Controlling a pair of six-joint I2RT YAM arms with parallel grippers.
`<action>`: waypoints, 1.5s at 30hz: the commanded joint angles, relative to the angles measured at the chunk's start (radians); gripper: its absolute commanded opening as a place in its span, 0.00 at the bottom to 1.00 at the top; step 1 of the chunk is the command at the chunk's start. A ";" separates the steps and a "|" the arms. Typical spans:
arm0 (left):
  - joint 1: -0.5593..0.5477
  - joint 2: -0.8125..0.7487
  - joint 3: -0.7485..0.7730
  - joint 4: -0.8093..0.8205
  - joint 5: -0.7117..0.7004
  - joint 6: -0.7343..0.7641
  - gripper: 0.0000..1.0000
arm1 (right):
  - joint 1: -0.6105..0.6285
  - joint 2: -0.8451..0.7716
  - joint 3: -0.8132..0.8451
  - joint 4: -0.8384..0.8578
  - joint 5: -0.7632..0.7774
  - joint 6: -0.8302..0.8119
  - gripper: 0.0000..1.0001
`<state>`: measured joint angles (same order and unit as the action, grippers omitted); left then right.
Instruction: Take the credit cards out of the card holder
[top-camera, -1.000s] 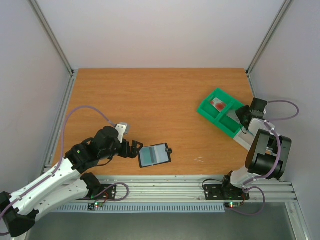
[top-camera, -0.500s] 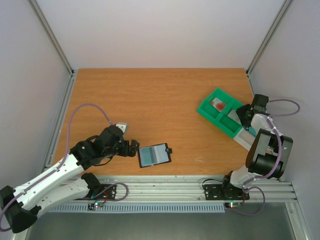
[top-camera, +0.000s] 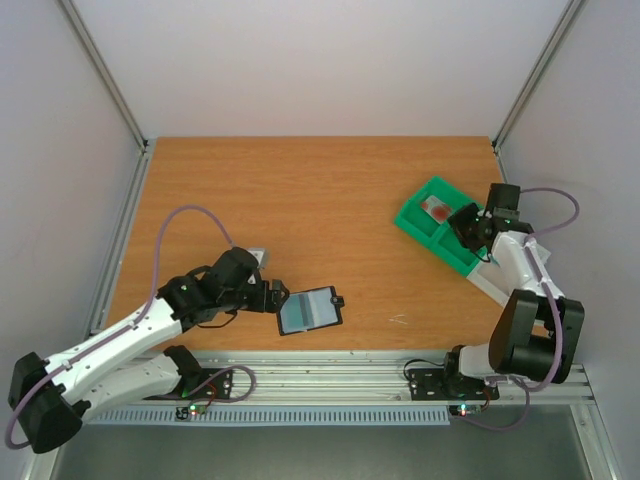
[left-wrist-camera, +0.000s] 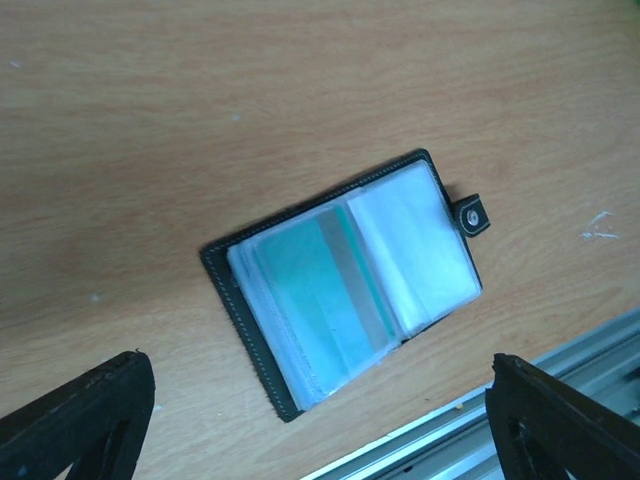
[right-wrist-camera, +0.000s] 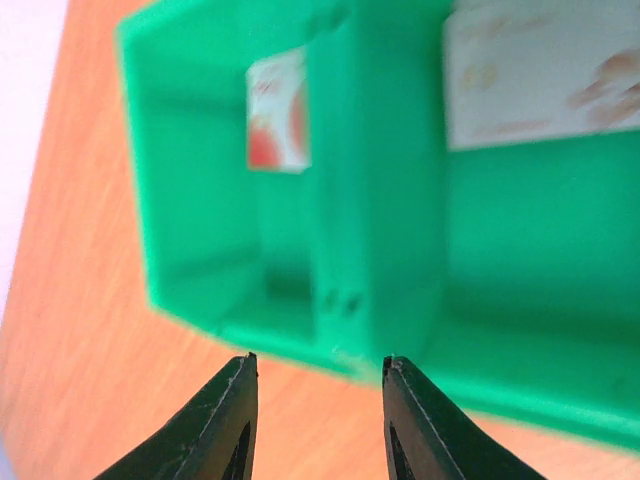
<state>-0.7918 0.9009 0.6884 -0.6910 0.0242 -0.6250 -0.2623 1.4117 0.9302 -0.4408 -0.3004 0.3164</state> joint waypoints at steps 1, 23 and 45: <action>0.018 0.033 -0.043 0.137 0.128 -0.072 0.90 | 0.102 -0.095 0.032 -0.088 -0.094 -0.052 0.36; 0.153 0.114 -0.293 0.623 0.363 -0.305 0.88 | 0.804 -0.201 -0.118 -0.044 -0.117 0.019 0.31; 0.164 -0.016 -0.316 0.413 0.238 -0.307 0.81 | 1.121 0.163 -0.080 0.198 -0.095 0.089 0.29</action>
<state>-0.6369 0.9283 0.3439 -0.2028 0.3069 -0.9535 0.8352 1.5333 0.8036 -0.2935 -0.4084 0.3851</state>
